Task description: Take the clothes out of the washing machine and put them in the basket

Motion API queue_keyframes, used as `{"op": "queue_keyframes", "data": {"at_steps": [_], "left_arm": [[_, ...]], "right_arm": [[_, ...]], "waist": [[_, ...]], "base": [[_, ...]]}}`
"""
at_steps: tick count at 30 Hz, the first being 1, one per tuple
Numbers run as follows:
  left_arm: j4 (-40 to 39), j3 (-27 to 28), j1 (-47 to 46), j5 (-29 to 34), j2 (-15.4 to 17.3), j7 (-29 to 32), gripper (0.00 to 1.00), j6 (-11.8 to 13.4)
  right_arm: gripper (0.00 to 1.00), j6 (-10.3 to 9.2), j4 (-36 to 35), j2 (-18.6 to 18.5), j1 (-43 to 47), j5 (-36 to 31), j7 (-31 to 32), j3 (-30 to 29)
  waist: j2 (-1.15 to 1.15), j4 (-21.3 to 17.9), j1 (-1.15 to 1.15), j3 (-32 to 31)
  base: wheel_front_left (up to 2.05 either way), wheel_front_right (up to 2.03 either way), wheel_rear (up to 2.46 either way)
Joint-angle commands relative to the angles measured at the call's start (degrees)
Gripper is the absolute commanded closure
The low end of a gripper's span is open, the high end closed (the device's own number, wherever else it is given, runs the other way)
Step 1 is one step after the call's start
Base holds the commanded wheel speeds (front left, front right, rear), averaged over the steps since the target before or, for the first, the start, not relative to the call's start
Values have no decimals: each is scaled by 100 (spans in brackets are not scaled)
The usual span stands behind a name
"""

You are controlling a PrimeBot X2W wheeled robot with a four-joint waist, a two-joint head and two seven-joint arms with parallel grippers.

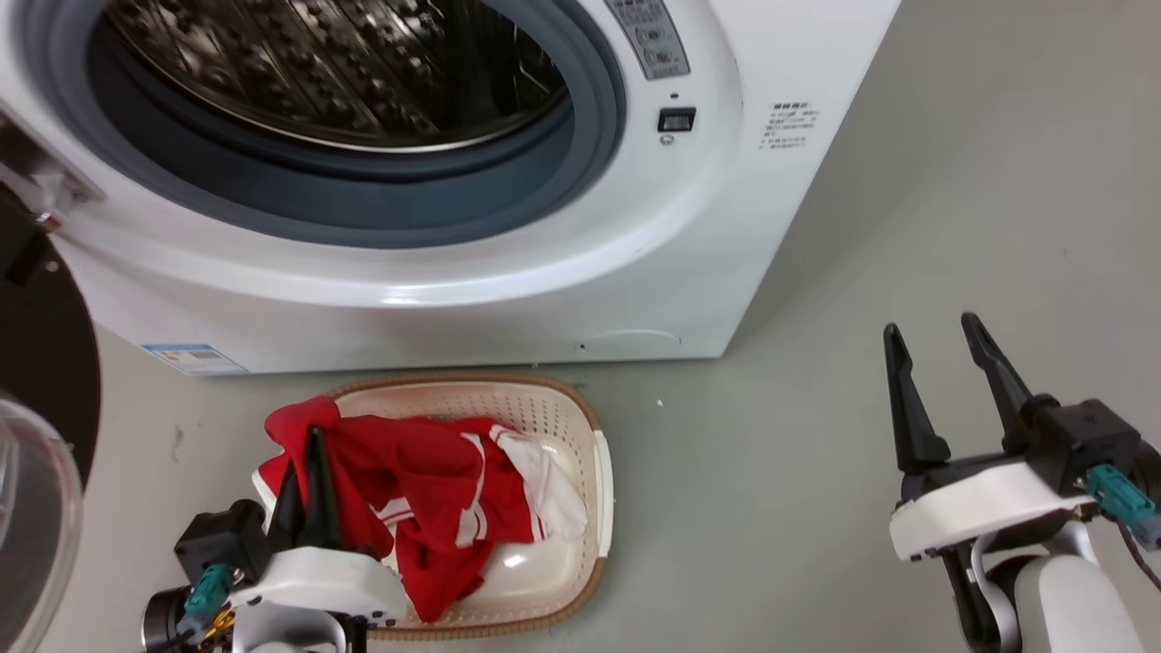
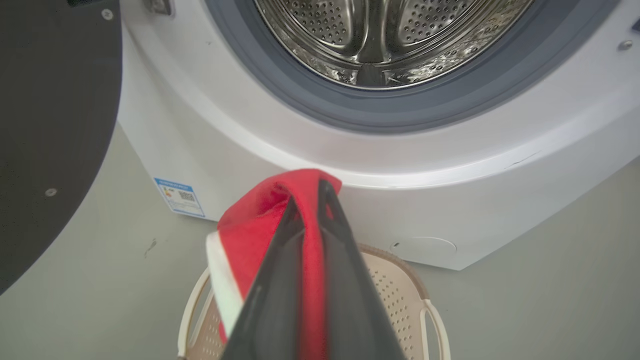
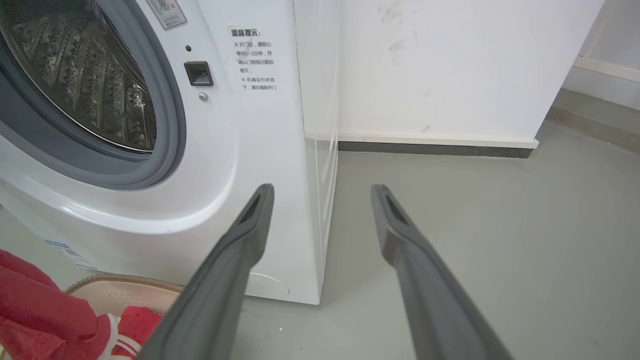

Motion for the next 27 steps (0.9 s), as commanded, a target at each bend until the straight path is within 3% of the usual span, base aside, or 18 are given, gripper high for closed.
{"op": "queue_keyframes", "data": {"at_steps": [1, 16, 27], "left_arm": [[268, 16, -218, 5, -19, -79, 100, -54], [2865, 460, -1701, 249, -248, -178, 100, -595], [4361, 760, -2438, 504, -259, -179, 100, -761]], "right_arm": [[0, -4, -44, 0, -124, -19, -18, 19], [0, -4, -72, 2, -763, 64, -162, 153], [0, -4, 53, 1, -1176, 153, -356, 277]], "waist": [[0, -102, 0, 219], [0, -600, 0, 1664], [0, -851, 0, 2416]], "base": [[0, 0, 0], [0, 0, 0], [0, 0, 0]]}}
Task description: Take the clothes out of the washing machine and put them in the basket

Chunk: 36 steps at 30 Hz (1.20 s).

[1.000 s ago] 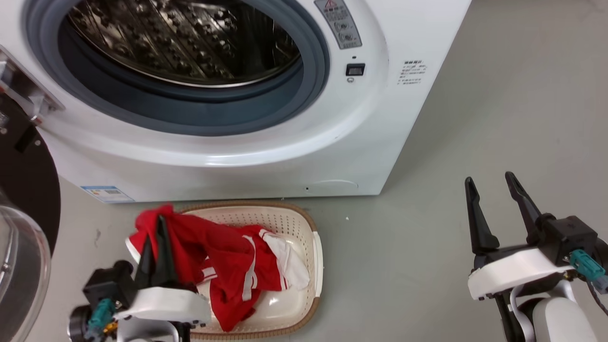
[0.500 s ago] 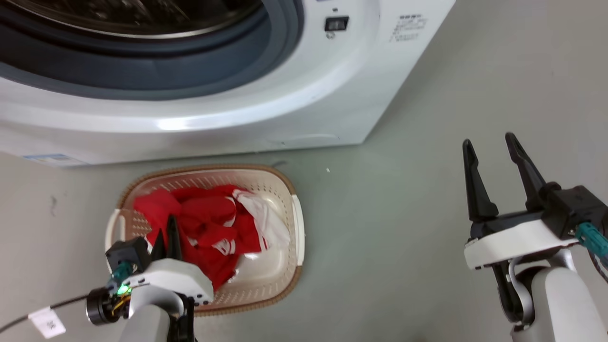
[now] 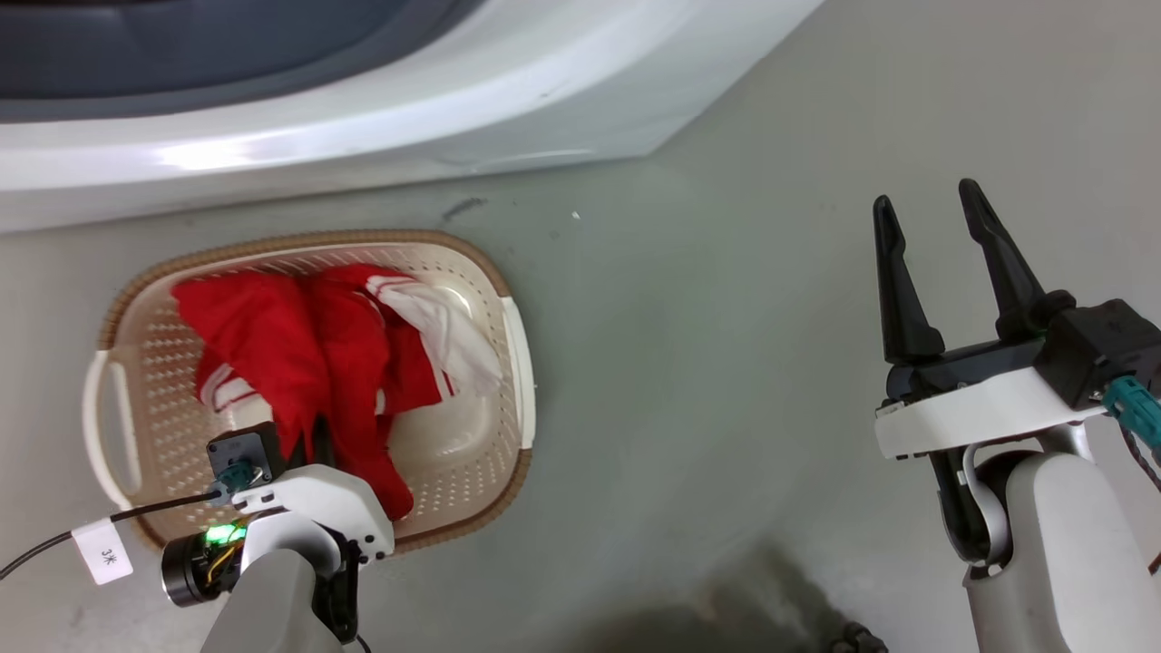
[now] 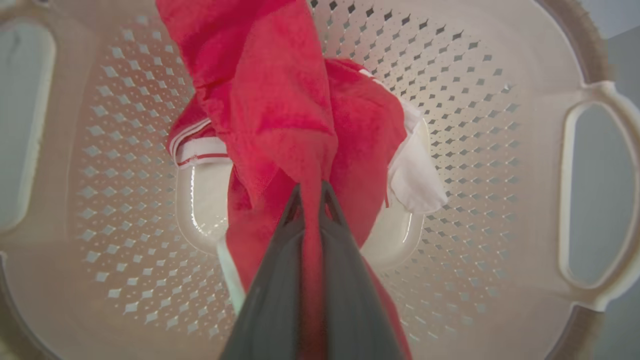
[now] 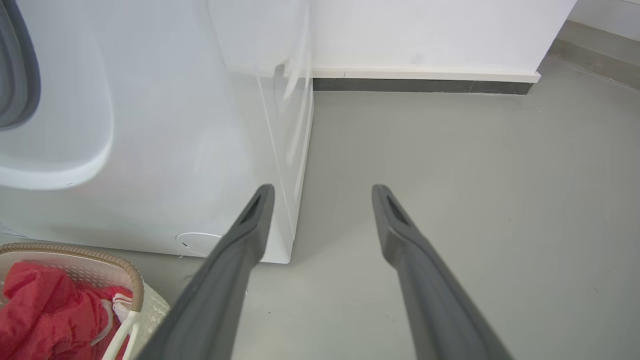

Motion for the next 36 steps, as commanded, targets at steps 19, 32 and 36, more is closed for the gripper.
{"op": "queue_keyframes", "data": {"at_steps": [19, 32, 36], "left_arm": [[662, 432, -465, 253, -9, -14, 0, -175], [285, 809, 326, 270, -156, -13, 0, -355], [-125, 909, 564, 417, -189, -14, 0, -405]], "right_arm": [[0, -4, 349, 2, -169, 68, -194, 82], [0, -4, 700, 1, 420, 109, -142, -9], [0, -4, 655, 1, 677, 62, -42, -61]], "waist": [[0, -175, -1, -114], [0, 18, -1, -1800], [0, 130, -1, -2265]], "base": [[0, 0, 0], [0, 0, 0], [0, 0, 0]]}}
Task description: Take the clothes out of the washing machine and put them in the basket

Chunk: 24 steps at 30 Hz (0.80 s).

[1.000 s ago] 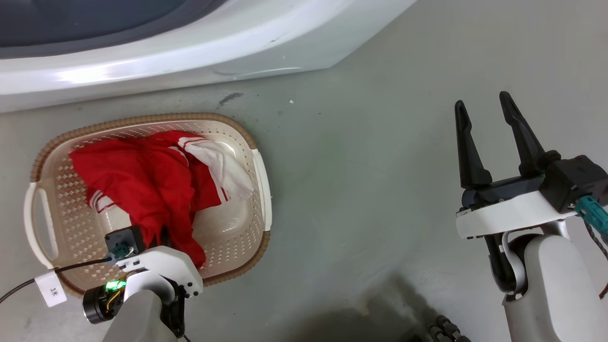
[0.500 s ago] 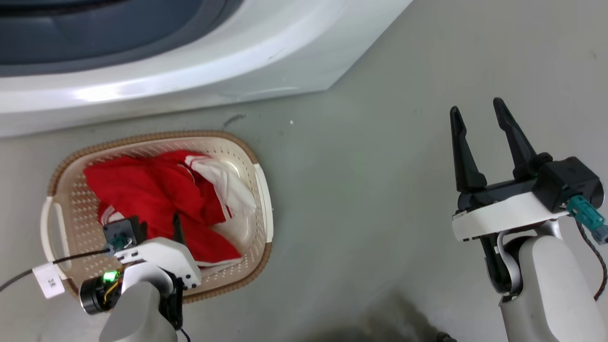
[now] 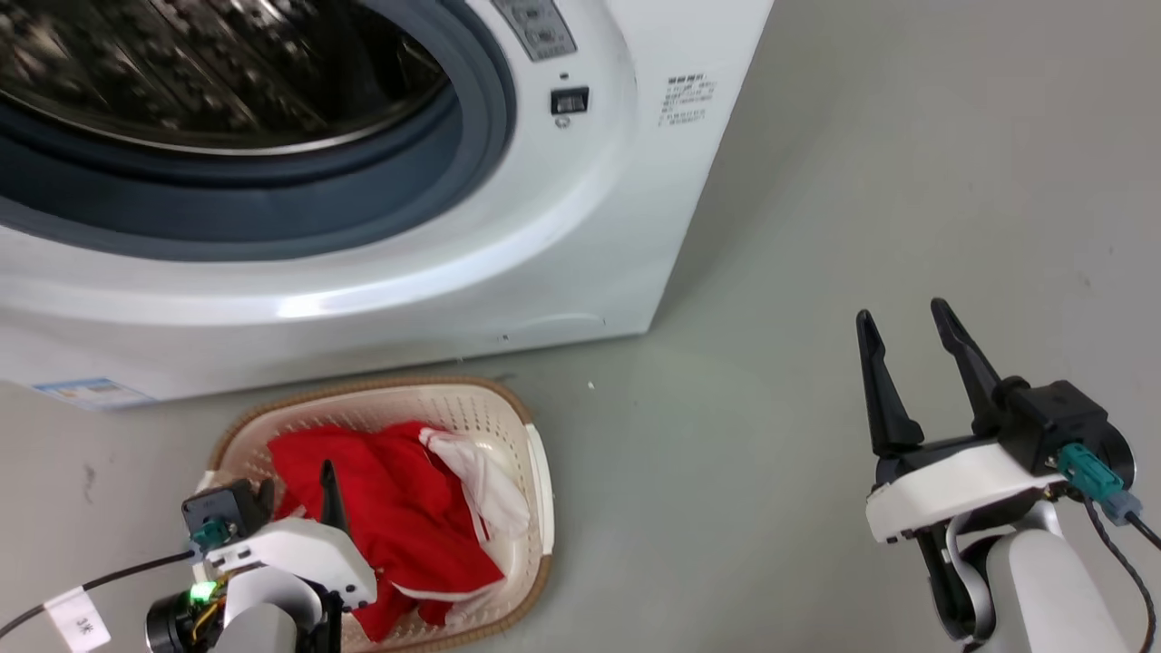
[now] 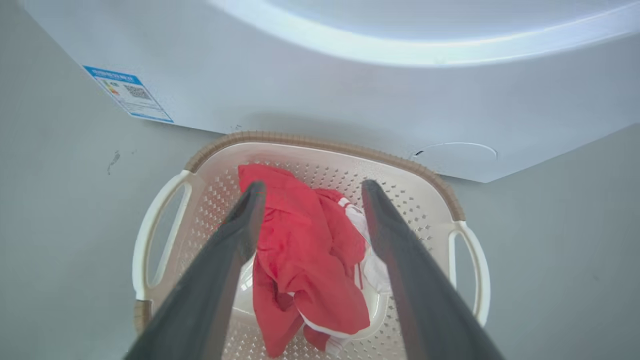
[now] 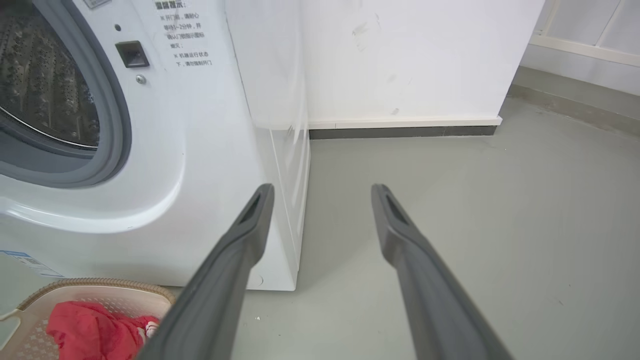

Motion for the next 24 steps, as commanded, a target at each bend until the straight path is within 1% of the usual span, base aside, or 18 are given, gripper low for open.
{"op": "queue_keyframes", "data": {"at_steps": [1, 6, 12, 17, 24], "left_arm": [[-128, 24, 64, 55, -21, -14, 0, -14], [-703, 4, 212, 240, -65, -14, 0, -37], [-1552, -25, 324, 462, -91, -14, 0, -138], [-2387, -174, 507, 616, -110, -14, 0, -211], [-3478, -442, 951, 877, -97, -14, 0, -232]], "right_arm": [[0, -4, -41, 1, 93, -21, 22, -20], [0, -4, -147, 1, 282, -102, 121, -49], [0, -4, -310, 1, 492, -137, 243, -92], [0, -4, -450, 0, 713, -199, 330, -169], [0, -4, -751, 1, 999, -334, 490, -228]], "waist": [[0, 138, 0, -347], [0, 288, 0, -686], [0, 439, 0, -984], [0, 565, 0, -1249], [0, 672, 0, -1500]], "base": [[0, 0, 0], [0, 0, 0], [0, 0, 0], [0, 0, 0], [0, 0, 0]]}}
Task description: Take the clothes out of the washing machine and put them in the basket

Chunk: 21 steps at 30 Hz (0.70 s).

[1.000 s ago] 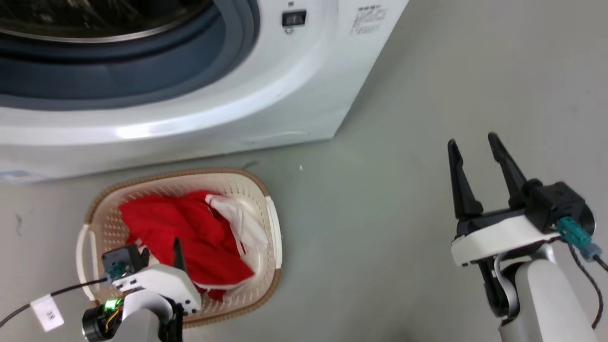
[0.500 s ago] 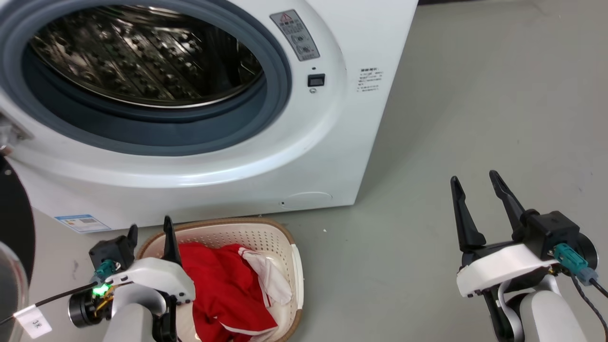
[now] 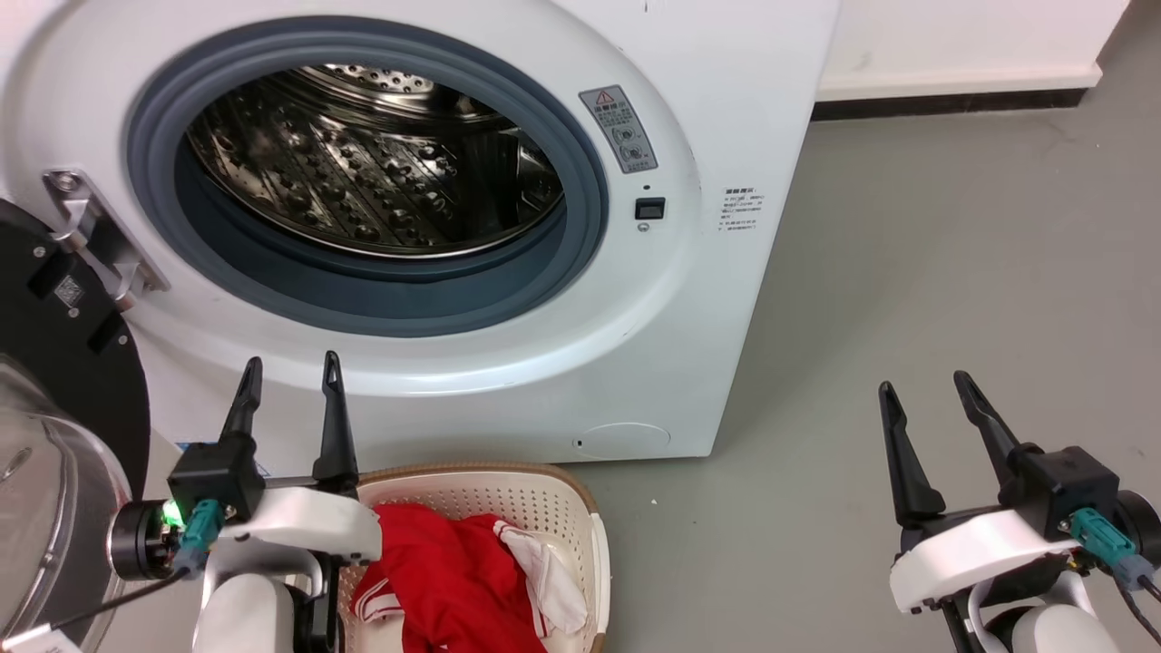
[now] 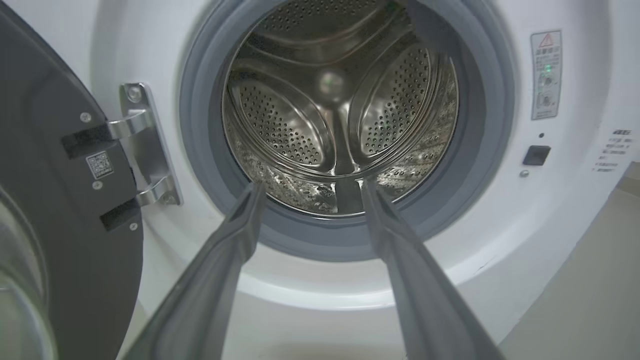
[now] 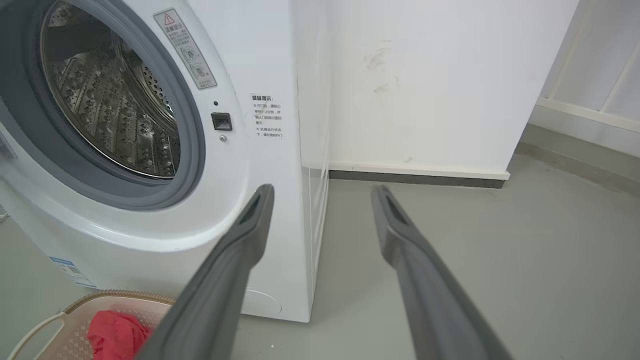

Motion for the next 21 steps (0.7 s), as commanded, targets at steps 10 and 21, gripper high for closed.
{"op": "queue_keyframes", "data": {"at_steps": [10, 21], "left_arm": [[-1009, -186, 641, 320, 206, 276, 0, 70], [-1268, -283, 1174, 208, 151, 682, 0, 151]], "right_arm": [[0, -4, -473, 0, 401, -138, 204, -81], [0, -4, -590, 1, 691, -154, 284, -127]], "waist": [[0, 115, 1, -257], [0, 176, 1, -454]], "base": [[0, 0, 0], [0, 0, 0]]}}
